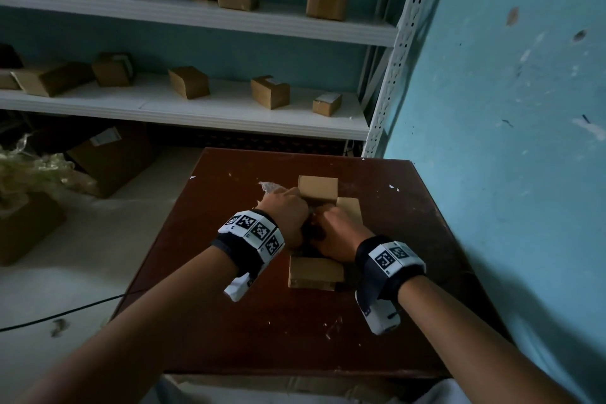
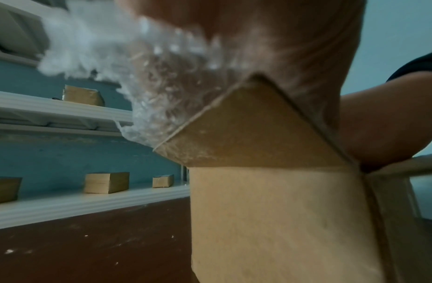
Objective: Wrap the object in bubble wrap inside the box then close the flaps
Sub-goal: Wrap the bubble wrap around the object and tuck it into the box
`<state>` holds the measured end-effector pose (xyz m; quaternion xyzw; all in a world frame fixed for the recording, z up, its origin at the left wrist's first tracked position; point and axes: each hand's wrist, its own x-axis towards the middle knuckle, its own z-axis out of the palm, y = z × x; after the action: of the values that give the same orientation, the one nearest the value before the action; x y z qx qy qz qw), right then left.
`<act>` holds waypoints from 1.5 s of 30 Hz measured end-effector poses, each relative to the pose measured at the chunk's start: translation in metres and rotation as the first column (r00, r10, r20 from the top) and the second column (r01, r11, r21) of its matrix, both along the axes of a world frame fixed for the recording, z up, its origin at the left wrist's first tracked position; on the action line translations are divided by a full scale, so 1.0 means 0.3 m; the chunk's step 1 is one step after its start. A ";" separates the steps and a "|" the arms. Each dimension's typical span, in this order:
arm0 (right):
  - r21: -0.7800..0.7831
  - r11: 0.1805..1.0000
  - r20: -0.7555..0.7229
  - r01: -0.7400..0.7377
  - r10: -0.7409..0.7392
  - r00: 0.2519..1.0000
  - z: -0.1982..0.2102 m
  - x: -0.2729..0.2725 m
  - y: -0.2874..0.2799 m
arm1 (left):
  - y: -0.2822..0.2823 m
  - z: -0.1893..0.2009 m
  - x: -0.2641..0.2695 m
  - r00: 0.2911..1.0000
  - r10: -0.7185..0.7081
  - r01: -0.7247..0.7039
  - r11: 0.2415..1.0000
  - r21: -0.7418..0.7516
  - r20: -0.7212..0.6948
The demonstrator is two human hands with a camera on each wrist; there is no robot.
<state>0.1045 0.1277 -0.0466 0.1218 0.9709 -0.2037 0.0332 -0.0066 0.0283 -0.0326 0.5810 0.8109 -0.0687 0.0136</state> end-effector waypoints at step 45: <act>0.039 0.999 0.111 0.012 -0.016 0.994 0.055 -0.018 -0.058 | 0.002 0.016 0.006 0.997 -0.002 -0.001 0.999 -0.035 -0.082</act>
<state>0.0992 0.1105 -0.0302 0.1405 0.9703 -0.1783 0.0836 -0.0048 0.0289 -0.0278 0.5775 0.8093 -0.1066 -0.0098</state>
